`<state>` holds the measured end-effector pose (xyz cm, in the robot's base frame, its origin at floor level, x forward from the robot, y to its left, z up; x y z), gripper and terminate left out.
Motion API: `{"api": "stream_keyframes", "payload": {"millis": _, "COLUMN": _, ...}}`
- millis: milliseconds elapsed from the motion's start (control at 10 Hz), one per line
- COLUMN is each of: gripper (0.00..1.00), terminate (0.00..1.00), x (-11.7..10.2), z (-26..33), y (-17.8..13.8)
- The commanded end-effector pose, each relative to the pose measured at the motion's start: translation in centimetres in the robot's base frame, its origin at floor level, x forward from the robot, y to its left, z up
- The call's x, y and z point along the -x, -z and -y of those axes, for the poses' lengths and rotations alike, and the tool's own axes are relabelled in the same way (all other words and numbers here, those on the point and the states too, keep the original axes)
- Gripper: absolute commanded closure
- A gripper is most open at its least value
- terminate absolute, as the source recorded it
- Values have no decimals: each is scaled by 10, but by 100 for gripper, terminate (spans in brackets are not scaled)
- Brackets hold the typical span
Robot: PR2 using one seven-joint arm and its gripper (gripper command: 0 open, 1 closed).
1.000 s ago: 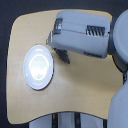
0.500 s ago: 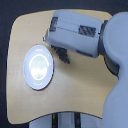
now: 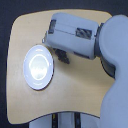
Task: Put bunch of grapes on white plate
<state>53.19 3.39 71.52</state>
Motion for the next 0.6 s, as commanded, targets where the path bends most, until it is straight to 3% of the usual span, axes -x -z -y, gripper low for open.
{"api": "stream_keyframes", "payload": {"millis": 0, "gripper": 0, "terminate": 0, "x": -1, "z": 11, "y": 4}}
{"api": "stream_keyframes", "payload": {"millis": 100, "gripper": 100, "terminate": 0, "x": 1, "z": 6, "y": 2}}
{"api": "stream_keyframes", "payload": {"millis": 500, "gripper": 100, "terminate": 0, "x": -2, "z": 5, "y": -7}}
